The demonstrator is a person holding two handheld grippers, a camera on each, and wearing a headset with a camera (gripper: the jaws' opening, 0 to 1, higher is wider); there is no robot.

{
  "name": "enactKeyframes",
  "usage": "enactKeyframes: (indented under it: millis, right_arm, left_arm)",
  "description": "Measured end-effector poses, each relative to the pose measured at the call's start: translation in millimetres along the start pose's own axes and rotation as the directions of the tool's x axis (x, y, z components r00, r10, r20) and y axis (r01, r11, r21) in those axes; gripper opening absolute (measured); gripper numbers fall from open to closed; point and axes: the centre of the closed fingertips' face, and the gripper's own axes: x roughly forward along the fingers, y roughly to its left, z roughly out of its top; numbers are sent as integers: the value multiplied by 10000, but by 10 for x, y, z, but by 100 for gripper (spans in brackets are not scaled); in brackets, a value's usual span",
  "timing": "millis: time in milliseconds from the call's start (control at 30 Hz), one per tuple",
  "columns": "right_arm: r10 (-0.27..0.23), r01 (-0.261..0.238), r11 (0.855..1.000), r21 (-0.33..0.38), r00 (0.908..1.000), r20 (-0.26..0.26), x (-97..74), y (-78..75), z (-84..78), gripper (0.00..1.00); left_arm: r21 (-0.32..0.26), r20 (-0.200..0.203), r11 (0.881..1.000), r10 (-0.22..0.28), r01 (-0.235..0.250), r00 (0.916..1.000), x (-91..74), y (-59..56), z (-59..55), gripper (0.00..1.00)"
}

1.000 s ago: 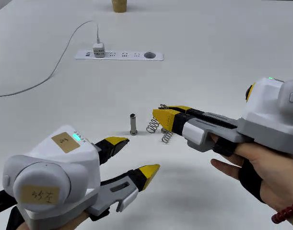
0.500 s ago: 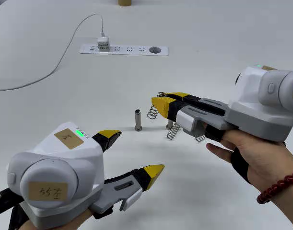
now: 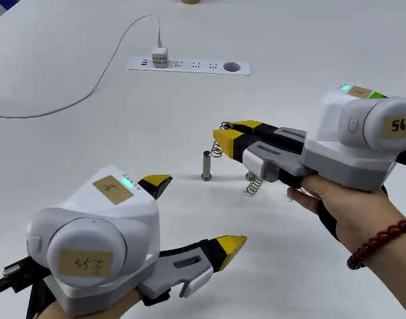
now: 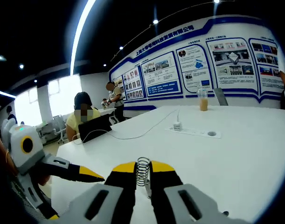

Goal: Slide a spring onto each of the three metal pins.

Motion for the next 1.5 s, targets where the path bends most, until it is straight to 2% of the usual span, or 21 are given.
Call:
enactKeyframes:
  millis: [400,500,833,1500]
  right_arm:
    - [-51,27,9985,-550,9991,-432,186,-39,-130,12]
    - [-51,-1,9956,-933,9985,-553,216,-28,-156,12]
    - [-51,-141,9833,-1814,9945,-1048,264,-20,-268,12]
    - [-214,-85,9858,-1678,9842,-1758,341,-69,-519,12]
  left_arm:
    - [-142,87,9999,46,-44,10000,0,32,12,85]
    - [-431,189,9991,-34,42,9998,1,24,25,86]
    - [-342,131,9994,3,2,9999,7,37,16,86]
    - [-252,-9,9997,-4,3,10000,10,43,-10,83]
